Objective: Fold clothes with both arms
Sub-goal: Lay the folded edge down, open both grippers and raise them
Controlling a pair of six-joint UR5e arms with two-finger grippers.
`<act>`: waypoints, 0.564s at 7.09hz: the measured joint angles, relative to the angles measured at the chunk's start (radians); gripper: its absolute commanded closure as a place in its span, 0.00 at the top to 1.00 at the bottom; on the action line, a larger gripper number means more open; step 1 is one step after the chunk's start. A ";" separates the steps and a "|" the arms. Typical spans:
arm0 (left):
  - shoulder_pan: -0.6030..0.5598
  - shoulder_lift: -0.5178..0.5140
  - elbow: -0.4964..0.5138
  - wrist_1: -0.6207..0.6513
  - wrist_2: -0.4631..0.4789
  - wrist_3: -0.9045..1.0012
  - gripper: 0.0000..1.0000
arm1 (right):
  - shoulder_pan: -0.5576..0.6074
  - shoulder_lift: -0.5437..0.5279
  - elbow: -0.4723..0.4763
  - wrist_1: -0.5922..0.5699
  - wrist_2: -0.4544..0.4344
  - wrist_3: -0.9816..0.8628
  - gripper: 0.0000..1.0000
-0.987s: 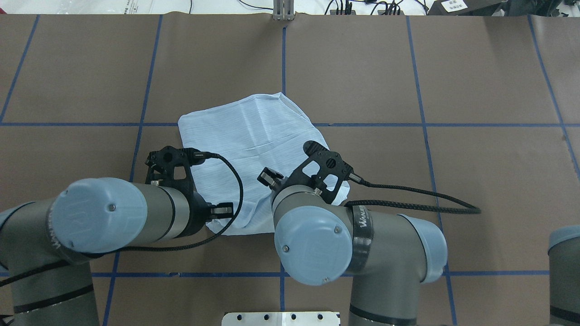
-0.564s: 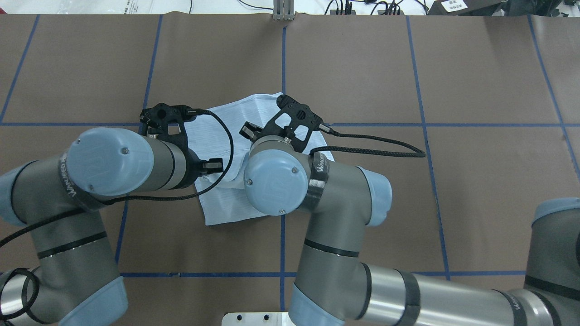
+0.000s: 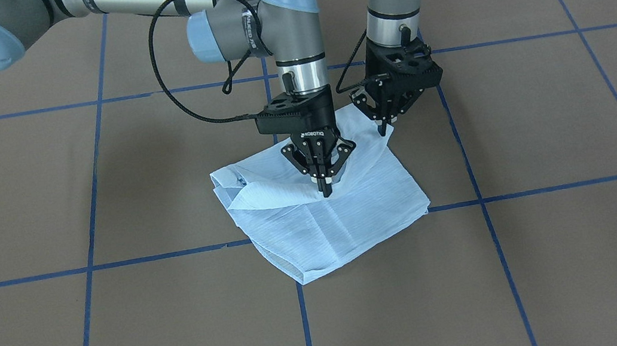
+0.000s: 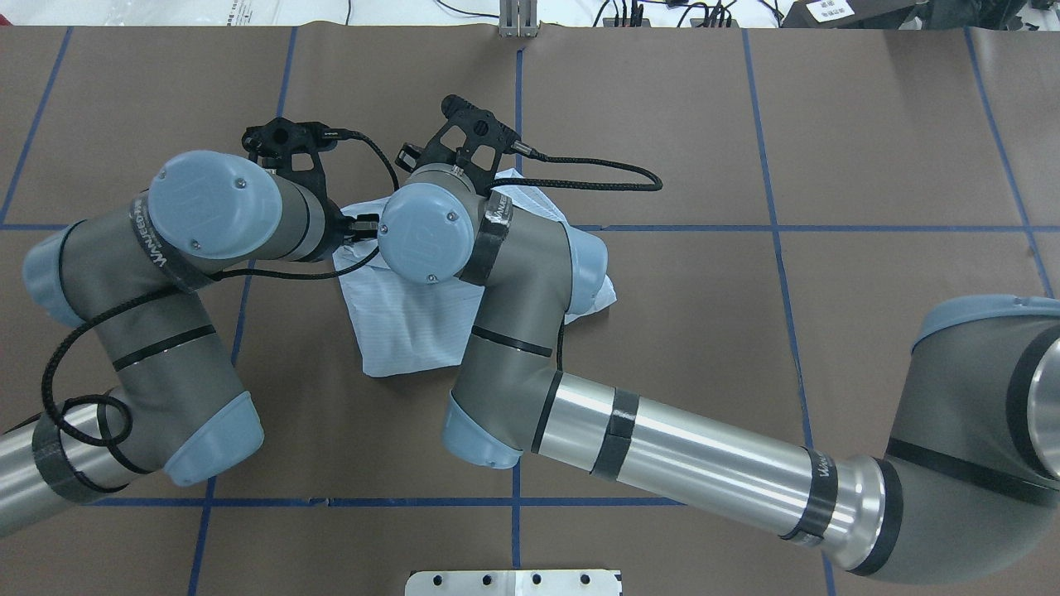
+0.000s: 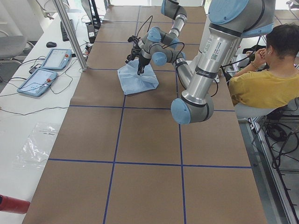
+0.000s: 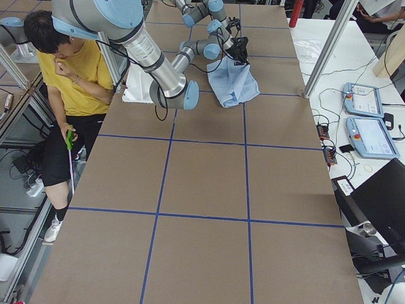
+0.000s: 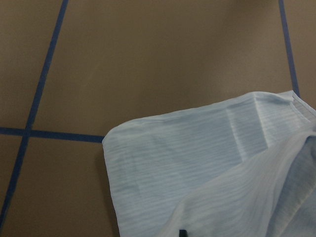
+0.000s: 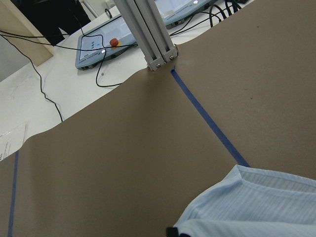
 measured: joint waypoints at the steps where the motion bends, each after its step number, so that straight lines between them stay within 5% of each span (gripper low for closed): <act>1: -0.023 0.000 0.068 -0.067 0.000 0.036 0.00 | 0.006 0.026 -0.063 0.030 0.000 -0.010 0.00; 2: -0.037 -0.001 0.130 -0.126 0.000 0.054 0.00 | 0.009 0.046 -0.125 0.064 0.000 -0.015 0.00; 3: -0.047 -0.001 0.177 -0.169 0.001 0.061 0.39 | 0.009 0.061 -0.176 0.091 0.001 -0.017 0.75; 4: -0.055 -0.001 0.208 -0.196 0.001 0.071 0.99 | 0.010 0.072 -0.202 0.103 0.002 -0.019 1.00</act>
